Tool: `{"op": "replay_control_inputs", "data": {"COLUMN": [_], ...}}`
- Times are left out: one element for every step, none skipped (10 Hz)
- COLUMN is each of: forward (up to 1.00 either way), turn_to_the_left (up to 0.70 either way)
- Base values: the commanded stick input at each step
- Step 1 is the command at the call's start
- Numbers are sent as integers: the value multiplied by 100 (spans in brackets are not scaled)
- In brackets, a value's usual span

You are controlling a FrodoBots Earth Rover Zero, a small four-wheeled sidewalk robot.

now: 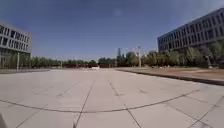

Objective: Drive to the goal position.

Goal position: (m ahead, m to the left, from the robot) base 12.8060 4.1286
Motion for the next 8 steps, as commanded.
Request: {"op": "replay_control_inputs", "data": {"forward": [70, 70, 70, 70, 70, 70, 70, 70], "turn_to_the_left": [0, 0, 0, 0, 0, 0, 0, 0]}}
